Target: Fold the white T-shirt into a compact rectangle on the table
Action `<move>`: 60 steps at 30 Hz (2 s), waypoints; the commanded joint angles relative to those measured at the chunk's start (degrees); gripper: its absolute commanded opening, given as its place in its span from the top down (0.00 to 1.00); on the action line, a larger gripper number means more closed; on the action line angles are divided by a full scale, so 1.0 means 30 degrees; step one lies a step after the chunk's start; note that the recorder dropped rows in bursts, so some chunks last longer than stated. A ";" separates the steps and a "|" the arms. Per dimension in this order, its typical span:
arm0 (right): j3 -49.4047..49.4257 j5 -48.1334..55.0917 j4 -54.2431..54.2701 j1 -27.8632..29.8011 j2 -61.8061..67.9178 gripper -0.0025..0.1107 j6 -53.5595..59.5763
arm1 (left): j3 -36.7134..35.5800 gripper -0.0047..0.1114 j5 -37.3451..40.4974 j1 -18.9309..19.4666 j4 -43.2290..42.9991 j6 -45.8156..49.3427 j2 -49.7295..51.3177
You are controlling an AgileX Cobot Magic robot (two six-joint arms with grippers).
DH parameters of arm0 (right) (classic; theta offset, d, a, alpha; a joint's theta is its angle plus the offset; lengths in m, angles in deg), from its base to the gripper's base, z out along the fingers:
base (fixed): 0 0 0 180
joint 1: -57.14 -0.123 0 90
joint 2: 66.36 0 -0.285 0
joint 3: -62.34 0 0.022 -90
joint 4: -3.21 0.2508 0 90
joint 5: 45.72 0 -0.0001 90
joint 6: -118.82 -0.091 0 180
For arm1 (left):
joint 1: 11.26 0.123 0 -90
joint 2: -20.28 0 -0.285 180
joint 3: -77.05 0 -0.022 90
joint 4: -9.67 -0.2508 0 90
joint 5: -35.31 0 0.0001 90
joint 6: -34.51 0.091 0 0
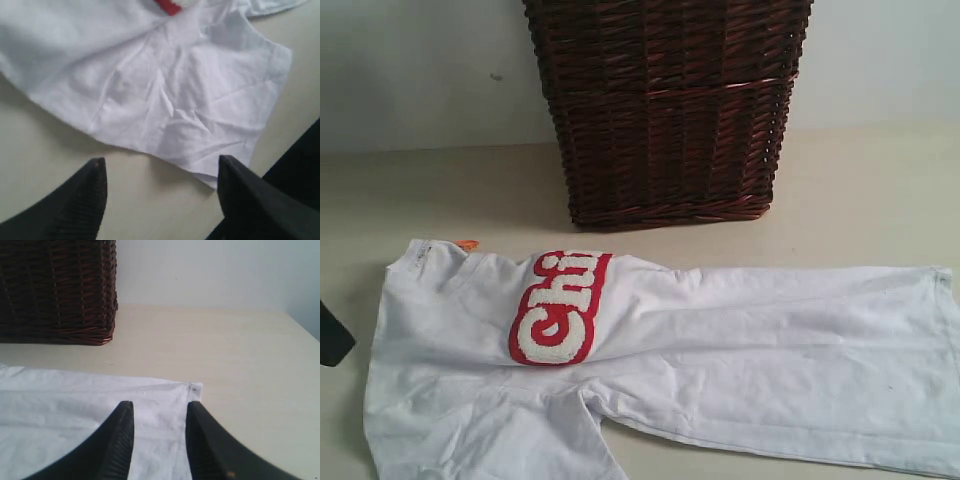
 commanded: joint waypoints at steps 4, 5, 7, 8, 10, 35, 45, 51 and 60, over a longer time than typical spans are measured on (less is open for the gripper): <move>0.0043 -0.0155 -0.0010 0.0065 -0.0105 0.66 0.0114 | 0.0503 0.42 0.0537 -0.0088 0.2388 0.5493 0.1475; 0.0043 -0.0155 -0.0010 0.0065 -0.0105 0.66 0.0114 | 0.0503 0.43 0.0537 -0.0088 0.2493 0.5552 0.1493; 0.0043 -0.0155 -0.0010 0.0065 -0.0105 0.66 0.0114 | 0.0503 0.45 -0.0394 -0.0088 0.2673 0.6212 0.1630; 0.0043 -0.0155 -0.0010 0.0065 -0.0105 0.66 0.0114 | 0.0503 0.48 -0.0962 -0.0139 0.2673 0.6909 0.1711; 0.0043 -0.0117 -0.0010 0.0065 -0.0105 0.66 0.0076 | 0.0637 0.63 -0.2206 -0.0139 0.2389 0.8692 0.1966; 0.0043 -0.0117 -0.0010 0.0065 -0.0105 0.66 0.0076 | 0.2986 0.96 -1.7138 -0.0180 1.3314 2.5574 1.4464; 0.0043 -0.0117 -0.0010 0.0065 -0.0105 0.66 0.0076 | 0.1065 0.96 -1.7344 -0.0180 1.3660 2.4417 1.1724; 0.0043 -0.0117 -0.0010 0.0065 -0.0105 0.66 0.0076 | 0.1599 0.96 -1.6707 0.0078 1.5374 2.4307 0.8316; 0.0043 -0.0117 -0.0010 0.0065 -0.0105 0.66 0.0076 | 0.0846 0.91 0.0537 0.1948 0.7634 2.1293 0.5441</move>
